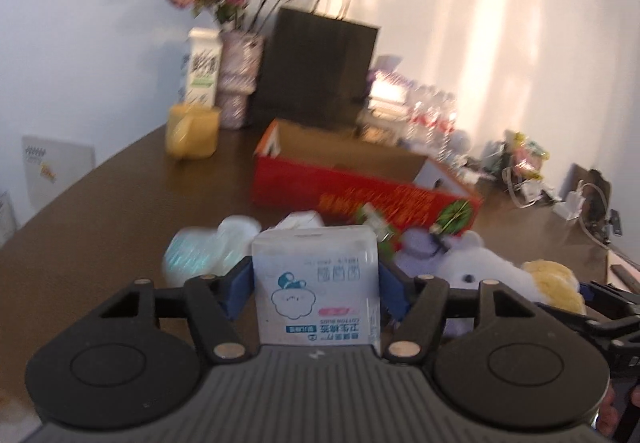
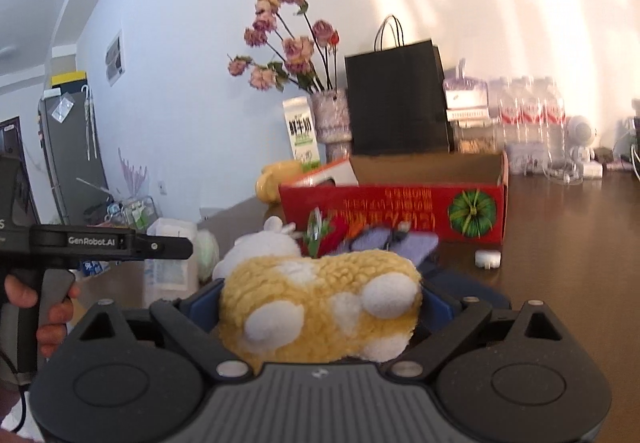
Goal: Organize objects
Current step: 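Grasp the white wipe pack with the left gripper while the right gripper lifts the sheep, then carry the wipe pack and the sheep with both grippers over the red box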
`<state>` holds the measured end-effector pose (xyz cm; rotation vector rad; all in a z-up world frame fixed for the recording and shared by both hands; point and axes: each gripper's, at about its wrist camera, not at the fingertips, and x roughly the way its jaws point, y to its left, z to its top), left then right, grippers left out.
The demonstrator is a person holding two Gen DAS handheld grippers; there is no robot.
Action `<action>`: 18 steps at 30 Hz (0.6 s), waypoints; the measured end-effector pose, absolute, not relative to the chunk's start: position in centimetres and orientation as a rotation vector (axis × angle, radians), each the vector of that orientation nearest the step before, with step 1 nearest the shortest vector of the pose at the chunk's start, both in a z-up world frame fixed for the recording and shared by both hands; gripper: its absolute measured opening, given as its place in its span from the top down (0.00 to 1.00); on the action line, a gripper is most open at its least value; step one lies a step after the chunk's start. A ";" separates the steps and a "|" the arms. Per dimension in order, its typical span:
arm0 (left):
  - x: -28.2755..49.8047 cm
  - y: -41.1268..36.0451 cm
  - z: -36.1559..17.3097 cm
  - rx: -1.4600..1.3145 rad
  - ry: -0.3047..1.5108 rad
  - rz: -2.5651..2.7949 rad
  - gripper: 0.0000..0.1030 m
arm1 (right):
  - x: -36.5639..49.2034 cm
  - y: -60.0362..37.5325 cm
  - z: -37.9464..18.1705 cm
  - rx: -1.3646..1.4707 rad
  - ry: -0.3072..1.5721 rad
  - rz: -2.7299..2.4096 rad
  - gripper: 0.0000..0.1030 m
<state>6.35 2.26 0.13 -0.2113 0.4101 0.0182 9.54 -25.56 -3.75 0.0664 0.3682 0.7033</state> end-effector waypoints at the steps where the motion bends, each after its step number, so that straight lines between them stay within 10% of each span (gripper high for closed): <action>1: 6.7 2.0 0.5 -0.210 0.398 0.005 0.36 | 9.8 -25.5 -3.4 0.069 0.358 0.699 0.07; 18: 18.1 0.2 8.6 -0.232 0.208 -0.026 0.36 | 20.2 -23.6 2.8 0.074 0.175 0.552 0.06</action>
